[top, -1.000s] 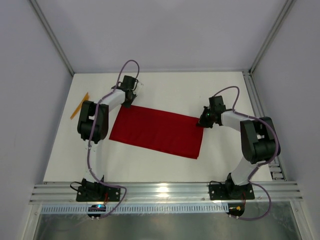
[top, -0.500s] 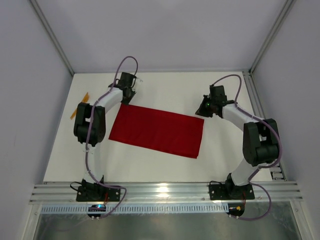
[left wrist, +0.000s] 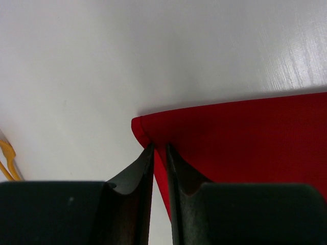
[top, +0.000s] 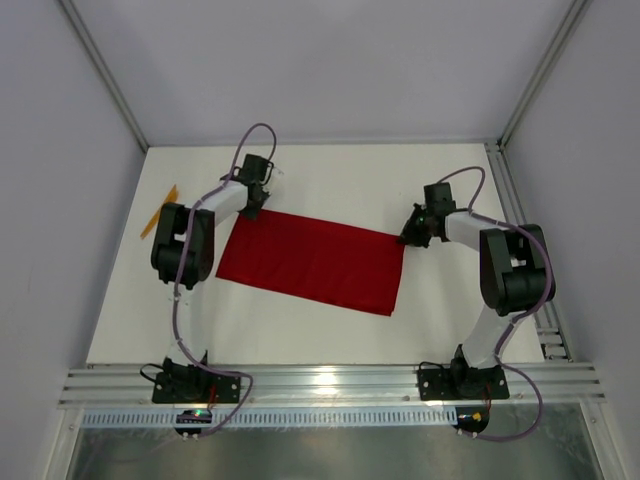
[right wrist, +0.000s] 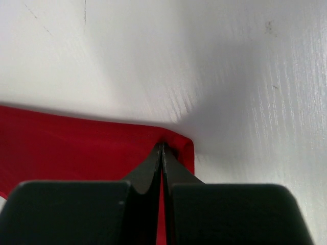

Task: Fold the napkin into a case and place the utensils inside
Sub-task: Rotate the rectangle-folded napkin.

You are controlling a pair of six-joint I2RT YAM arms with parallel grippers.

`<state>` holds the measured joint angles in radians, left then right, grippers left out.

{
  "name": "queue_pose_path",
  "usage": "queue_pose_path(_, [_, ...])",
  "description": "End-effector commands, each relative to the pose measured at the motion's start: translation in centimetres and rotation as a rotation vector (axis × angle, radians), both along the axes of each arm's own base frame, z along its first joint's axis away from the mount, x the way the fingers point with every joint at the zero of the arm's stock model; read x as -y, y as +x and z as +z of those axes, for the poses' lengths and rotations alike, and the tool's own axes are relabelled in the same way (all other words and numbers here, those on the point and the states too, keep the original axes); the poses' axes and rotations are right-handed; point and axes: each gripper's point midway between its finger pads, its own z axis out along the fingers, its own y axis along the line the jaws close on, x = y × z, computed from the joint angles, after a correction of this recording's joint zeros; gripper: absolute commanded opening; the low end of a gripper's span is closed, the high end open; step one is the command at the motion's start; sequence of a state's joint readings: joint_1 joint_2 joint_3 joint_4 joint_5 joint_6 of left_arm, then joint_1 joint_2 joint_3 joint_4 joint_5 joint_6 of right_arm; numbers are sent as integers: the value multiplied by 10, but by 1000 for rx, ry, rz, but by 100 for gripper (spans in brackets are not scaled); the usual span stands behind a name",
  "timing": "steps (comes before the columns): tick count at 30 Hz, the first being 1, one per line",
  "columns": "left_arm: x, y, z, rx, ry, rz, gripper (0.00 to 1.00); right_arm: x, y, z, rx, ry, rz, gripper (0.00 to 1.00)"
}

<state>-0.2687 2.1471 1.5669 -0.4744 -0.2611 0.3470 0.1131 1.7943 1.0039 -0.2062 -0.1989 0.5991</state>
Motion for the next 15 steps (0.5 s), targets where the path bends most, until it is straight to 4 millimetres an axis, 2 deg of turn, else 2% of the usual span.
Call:
queue_pose_path(1, [0,11,3,28,-16,12,18,-6,10,13,49,22,6,3])
queue_pose_path(4, [5,10,23,34,-51,3,21,-1,14,34,100,-17,29,3])
queue_pose_path(5, [10,10,41,60,-84,-8,22,0,17,53,135,-28,41,3])
queue_pose_path(7, [13,7,61,79,-113,-15,25,6,19,72,176,-83,77,15])
queue_pose_path(8, [17,6,84,118,-145,-23,27,8,18,87,184,-102,90,22])
queue_pose_path(9, [19,3,94,126,-161,-24,28,12,17,92,189,-125,96,42])
queue_pose_path(10, [20,-1,103,133,-175,-25,29,15,16,95,189,-153,106,53])
queue_pose_path(11, [19,-13,104,105,-180,-29,30,22,14,97,180,-185,98,63])
queue_pose_path(12, [21,-21,121,122,-202,-46,31,23,13,97,178,-195,104,69])
queue_pose_path(13, [19,-36,113,84,-202,-51,34,25,13,94,171,-204,111,76])
queue_pose_path(14, [18,-49,111,56,-204,-57,36,23,14,93,167,-195,120,76])
queue_pose_path(15, [18,-59,119,61,-215,-69,39,21,14,82,139,-188,134,76])
